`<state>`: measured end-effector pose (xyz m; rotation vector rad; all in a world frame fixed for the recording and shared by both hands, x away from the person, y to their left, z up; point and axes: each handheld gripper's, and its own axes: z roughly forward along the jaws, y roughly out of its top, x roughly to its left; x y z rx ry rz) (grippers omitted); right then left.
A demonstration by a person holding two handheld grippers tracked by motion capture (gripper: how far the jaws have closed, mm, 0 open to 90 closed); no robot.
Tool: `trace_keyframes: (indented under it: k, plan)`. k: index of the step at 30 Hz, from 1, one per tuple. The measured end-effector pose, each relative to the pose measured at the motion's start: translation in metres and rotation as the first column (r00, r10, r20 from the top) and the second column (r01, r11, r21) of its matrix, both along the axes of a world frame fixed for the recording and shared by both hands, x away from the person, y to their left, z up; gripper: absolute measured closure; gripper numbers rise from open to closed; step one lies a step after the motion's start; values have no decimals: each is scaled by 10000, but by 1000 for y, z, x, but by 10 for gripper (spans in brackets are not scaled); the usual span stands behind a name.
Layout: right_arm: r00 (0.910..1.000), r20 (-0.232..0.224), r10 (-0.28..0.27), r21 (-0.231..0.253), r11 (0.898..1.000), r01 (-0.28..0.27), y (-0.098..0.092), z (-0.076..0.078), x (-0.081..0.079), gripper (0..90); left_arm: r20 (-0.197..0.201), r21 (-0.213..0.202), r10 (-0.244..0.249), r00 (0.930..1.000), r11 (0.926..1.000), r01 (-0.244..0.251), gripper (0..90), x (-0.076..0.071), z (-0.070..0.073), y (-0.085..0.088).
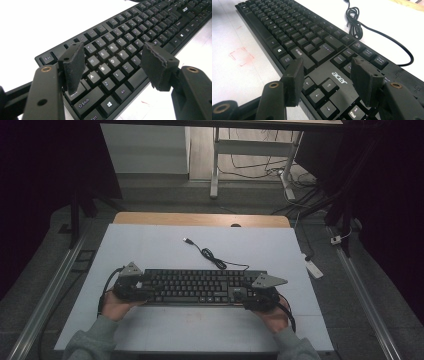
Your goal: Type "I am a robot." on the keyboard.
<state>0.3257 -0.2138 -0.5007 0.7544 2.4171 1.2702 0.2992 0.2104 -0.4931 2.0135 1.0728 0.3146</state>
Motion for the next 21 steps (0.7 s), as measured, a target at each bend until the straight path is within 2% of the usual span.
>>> trace_keyframes:
  k: [14,21]
  plan:
    - [10000,-34,-18,188,9998,19,3,1,0,453,-94,19,-15,10000,10000,15,330,2,-2,1]
    - [9998,-49,193,354,9992,-191,11,3,0,465,-133,90,-58,9999,9999,60,320,3,-3,0]
